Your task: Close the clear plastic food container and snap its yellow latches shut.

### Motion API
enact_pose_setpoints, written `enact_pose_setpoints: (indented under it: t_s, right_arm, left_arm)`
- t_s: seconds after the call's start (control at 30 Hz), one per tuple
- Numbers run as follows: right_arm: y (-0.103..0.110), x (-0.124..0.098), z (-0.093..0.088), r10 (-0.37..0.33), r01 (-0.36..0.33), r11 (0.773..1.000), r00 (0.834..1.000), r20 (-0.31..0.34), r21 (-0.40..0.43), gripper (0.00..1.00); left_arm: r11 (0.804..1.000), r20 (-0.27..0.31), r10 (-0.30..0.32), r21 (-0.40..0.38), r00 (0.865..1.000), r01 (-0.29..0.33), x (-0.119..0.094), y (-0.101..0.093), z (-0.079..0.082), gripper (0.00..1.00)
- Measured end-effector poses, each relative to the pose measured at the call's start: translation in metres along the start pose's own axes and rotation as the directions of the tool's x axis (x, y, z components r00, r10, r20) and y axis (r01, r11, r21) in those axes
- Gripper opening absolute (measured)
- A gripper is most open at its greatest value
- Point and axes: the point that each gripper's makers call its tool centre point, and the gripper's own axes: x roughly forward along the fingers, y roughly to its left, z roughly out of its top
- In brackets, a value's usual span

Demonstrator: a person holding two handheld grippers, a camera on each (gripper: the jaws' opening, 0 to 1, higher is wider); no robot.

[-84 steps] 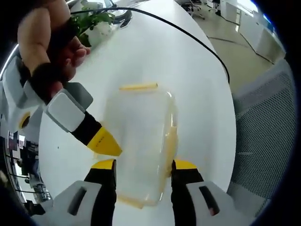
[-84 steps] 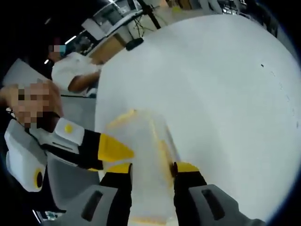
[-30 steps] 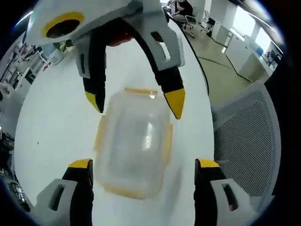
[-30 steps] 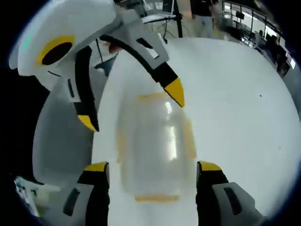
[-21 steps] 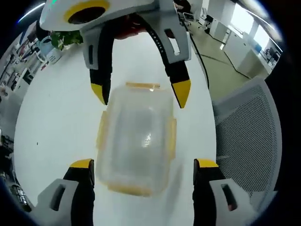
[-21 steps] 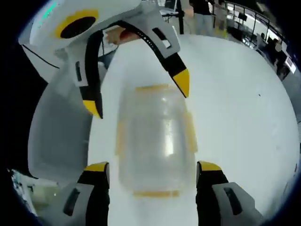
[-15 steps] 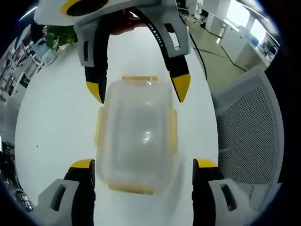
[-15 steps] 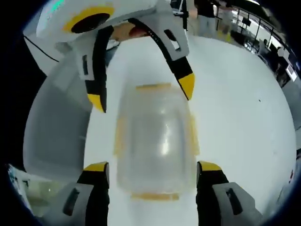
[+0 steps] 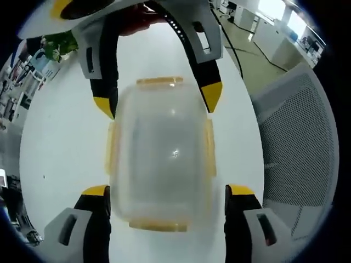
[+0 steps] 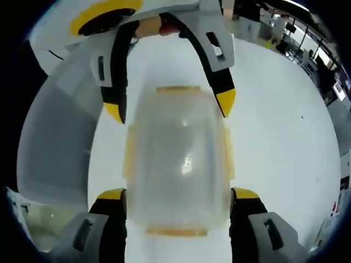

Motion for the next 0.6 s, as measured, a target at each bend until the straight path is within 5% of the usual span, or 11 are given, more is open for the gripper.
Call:
enact_pose_setpoints:
  t_s: [0.3, 0.6]
  right_arm:
    - [0.000, 0.002, -0.001, 0.005, -0.005, 1.000, 1.000, 0.003, -0.002, 0.79]
    - [0.001, 0.006, -0.003, 0.011, -0.011, 1.000, 1.000, -0.020, -0.016, 0.80]
  left_arm:
    - [0.999, -0.020, 0.040, 0.002, 0.999, -0.040, 0.008, 0.009, -0.003, 0.80]
    - [0.999, -0.065, 0.043, -0.030, 0.997, -0.045, 0.017, 0.011, -0.005, 0.84]
